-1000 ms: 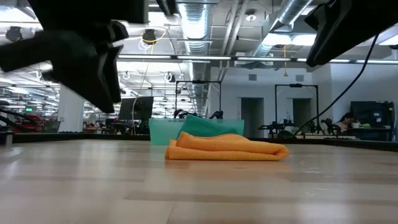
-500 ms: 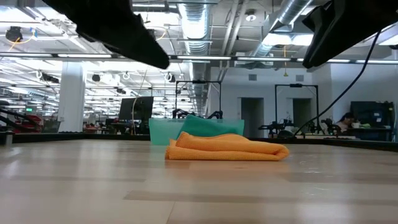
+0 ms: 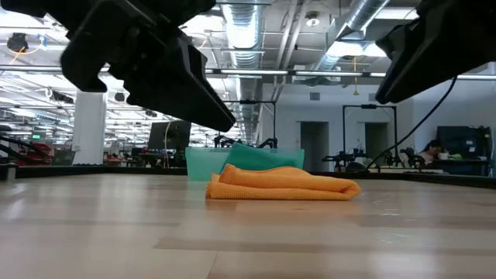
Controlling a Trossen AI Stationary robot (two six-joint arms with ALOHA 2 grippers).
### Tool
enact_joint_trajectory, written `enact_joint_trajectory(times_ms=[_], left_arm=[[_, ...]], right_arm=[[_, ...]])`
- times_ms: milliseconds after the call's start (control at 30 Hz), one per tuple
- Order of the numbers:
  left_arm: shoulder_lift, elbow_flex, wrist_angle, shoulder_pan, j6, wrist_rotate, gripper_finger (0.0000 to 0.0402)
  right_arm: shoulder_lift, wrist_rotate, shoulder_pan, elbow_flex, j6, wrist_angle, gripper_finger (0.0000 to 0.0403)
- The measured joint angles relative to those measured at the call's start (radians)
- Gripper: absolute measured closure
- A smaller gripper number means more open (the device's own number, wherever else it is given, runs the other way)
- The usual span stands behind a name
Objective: Roll microfiber towels into tight, uniform cylinder then place into a basket
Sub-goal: Fold the yellow microfiber cloth
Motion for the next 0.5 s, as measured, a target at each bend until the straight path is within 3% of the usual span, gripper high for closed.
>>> enact_joint_trajectory(times_ms=[300,500], left_arm=[[-0.003,0.001,0.02,0.029,0.011,-0.013,0.0201],[-0.003,0.001,0.019,0.039,0.01,0.011,0.0177]], right_arm=[[0.0,-0.002,-0.014,-0.053,-0.018,0.088,0.0292],[0.0,-0.002,-0.036,-0.079,-0.019,0.131,0.0263]])
